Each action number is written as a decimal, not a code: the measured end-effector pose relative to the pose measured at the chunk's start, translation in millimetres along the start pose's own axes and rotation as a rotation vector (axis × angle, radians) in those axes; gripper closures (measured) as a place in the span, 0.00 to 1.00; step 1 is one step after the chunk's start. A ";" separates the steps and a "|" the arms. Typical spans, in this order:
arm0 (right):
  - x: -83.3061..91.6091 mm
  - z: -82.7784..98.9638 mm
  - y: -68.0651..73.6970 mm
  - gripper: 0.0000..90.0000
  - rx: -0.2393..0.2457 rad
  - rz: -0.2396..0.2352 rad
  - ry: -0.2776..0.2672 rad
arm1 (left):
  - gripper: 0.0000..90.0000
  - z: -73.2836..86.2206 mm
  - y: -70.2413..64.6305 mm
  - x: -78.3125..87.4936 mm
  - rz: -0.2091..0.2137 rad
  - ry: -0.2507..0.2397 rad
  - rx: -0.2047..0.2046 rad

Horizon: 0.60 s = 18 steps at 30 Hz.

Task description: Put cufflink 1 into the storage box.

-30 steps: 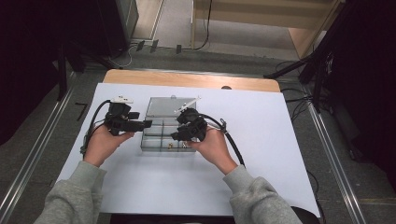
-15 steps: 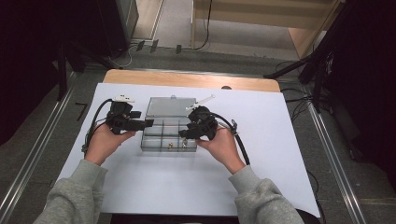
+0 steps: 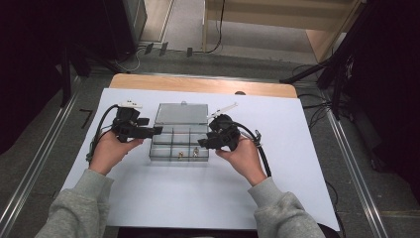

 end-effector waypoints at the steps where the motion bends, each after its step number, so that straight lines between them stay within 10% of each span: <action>1: 1.8 2.0 -1.6 0.62 -0.006 0.003 0.000 | 0.36 -0.1 0.0 -0.1 -0.001 -0.001 0.001; 18: 20.7 33.7 -36.6 0.64 -0.101 0.062 -0.012 | 0.36 -2.6 0.2 -1.5 -0.002 -0.004 0.000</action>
Point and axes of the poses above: each handheld gripper's, and its own axes: x roughly backward along the jaws, z roughly out of its underside, y roughly to its left, the point moved 5 cm from there along -x, roughly forward along the jaws, and after that the axes turned 1 degree about -z, right-handed, at the moved point
